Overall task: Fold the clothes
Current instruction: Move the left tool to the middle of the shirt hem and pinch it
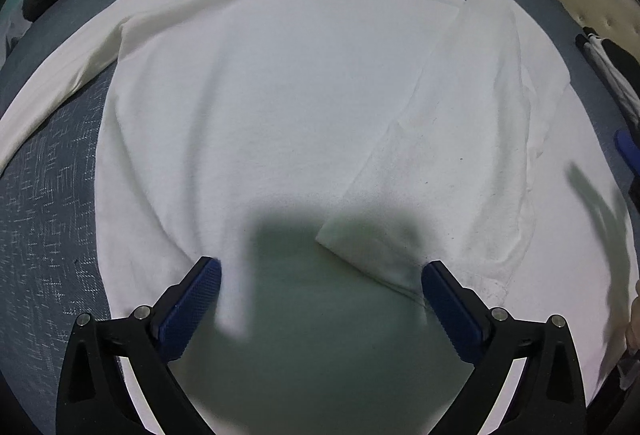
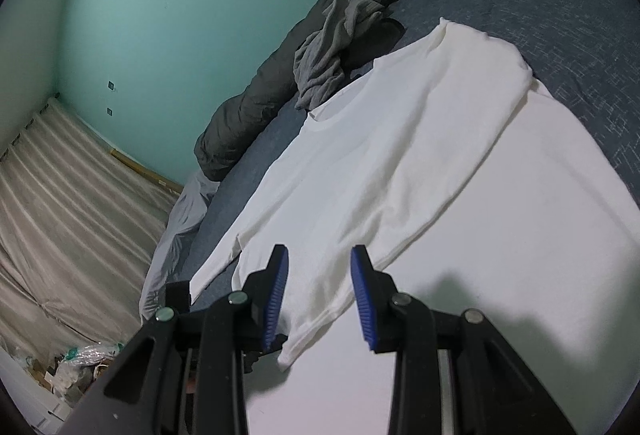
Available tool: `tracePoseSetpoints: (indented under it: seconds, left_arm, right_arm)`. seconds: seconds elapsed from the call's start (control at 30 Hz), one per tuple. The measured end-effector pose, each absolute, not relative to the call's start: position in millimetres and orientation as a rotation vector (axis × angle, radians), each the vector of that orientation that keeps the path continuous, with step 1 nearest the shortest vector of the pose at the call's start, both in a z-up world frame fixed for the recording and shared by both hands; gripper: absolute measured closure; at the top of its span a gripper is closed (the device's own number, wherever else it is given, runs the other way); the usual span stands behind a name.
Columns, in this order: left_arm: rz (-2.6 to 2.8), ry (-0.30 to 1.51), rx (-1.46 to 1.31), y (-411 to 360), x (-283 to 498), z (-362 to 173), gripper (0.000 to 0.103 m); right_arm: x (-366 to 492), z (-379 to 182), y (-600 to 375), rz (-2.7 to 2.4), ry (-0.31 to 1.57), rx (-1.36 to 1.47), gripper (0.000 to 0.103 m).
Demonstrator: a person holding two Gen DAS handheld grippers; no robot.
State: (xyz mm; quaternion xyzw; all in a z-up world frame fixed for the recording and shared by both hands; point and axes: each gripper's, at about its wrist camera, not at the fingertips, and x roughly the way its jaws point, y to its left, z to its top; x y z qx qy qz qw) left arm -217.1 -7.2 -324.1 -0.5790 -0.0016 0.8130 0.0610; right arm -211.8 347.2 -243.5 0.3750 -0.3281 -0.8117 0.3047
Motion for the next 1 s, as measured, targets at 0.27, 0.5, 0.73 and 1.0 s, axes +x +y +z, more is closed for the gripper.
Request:
tracePoseSetpoints:
  seconds: [0.27,0.5,0.73,1.0]
  left_arm:
    - [2.423,0.049,-1.824,-1,-225,-327,0.0]
    - [2.402,0.047,-1.86,0,-230,-329,0.0]
    - [2.402,0.036,-1.868,1,-232,-329,0.0]
    - [2.427,0.032,-1.846,4,-230,-327,0.0]
  right_arm:
    - [-215,-244,354,-2.145,-0.911,0.985,0.071]
    - [-214,-245,358,-2.141,-0.932,0.983,0.071]
    - [-214,-246,359,-2.143,-0.941,0.987,0.071]
    - [-213,-246,360,-2.149,-0.944,0.989,0.071]
